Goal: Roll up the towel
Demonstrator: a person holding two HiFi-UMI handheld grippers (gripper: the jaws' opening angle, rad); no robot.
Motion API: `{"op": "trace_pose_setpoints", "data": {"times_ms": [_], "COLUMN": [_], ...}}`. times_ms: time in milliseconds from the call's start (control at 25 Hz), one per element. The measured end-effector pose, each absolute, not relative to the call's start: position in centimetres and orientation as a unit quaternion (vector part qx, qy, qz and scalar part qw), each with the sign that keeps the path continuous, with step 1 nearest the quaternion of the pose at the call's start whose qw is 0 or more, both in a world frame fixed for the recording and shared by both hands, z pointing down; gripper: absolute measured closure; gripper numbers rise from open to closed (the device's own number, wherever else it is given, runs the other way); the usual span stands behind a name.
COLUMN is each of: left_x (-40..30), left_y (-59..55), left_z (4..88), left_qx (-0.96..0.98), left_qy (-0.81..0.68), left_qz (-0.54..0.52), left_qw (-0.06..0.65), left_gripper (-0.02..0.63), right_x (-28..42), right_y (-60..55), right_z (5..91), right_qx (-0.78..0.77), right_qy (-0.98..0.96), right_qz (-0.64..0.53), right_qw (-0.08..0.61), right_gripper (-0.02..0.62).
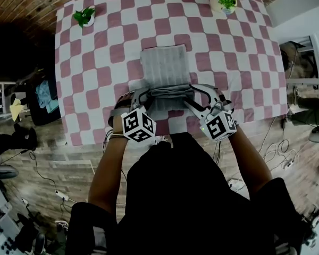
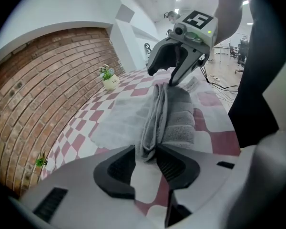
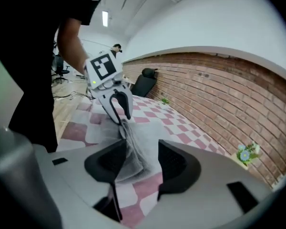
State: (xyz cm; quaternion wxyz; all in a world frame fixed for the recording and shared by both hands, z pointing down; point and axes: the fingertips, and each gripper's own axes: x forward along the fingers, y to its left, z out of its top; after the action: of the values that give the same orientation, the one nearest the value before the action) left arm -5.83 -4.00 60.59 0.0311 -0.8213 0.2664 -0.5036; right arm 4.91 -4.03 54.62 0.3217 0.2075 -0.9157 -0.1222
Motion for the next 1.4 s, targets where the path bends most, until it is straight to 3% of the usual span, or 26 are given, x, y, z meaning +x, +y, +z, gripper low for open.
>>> {"op": "trace_pose_setpoints", "data": {"times_ms": [360, 600, 840, 1000, 1160, 1320, 1400], "left_x": [-5.8, -6.1, -4.8, -3.4, -3.8, -3.3, -3.1], "left_y": [-4.6, -4.0, -0.2, 2.1, 1.4, -0.1, -0.2], "left_z": [60.7, 59.5, 57.1, 59.7, 62.2, 62.4, 62.7], "left_qx": [-0.823, -0.827, -0.850, -0.837, -0.823, -0.839, -0.833], "left_qy": [0.272, 0.267, 0.213, 0.132, 0.115, 0.127, 0.115], "left_qz": [-0.499, -0.494, -0.473, -0.512, -0.542, -0.523, -0.534], "left_qw": [0.001, 0.017, 0.087, 0.142, 0.129, 0.079, 0.088], "left_gripper": [0.465, 0.465, 0.416, 0.385, 0.368, 0.428, 0.440], "right_x": [2.6, 2.9, 2.8, 2.7, 2.5, 3.8, 4.1], "right_y": [2.4, 0.9, 0.5, 0.5, 0.7, 0.4, 0.2], "right_z": [60.0, 62.6, 63.2, 63.3, 63.3, 63.2, 63.1], "right_qx": [0.026, 0.028, 0.013, 0.004, -0.010, -0.011, -0.006], "right_qy": [-0.872, -0.869, -0.875, -0.874, -0.878, -0.877, -0.877], "right_qz": [-0.260, -0.233, -0.201, -0.187, -0.176, -0.181, -0.187], "right_qw": [0.413, 0.435, 0.441, 0.449, 0.445, 0.445, 0.442], "right_gripper": [0.394, 0.394, 0.394, 0.393, 0.393, 0.385, 0.385]}}
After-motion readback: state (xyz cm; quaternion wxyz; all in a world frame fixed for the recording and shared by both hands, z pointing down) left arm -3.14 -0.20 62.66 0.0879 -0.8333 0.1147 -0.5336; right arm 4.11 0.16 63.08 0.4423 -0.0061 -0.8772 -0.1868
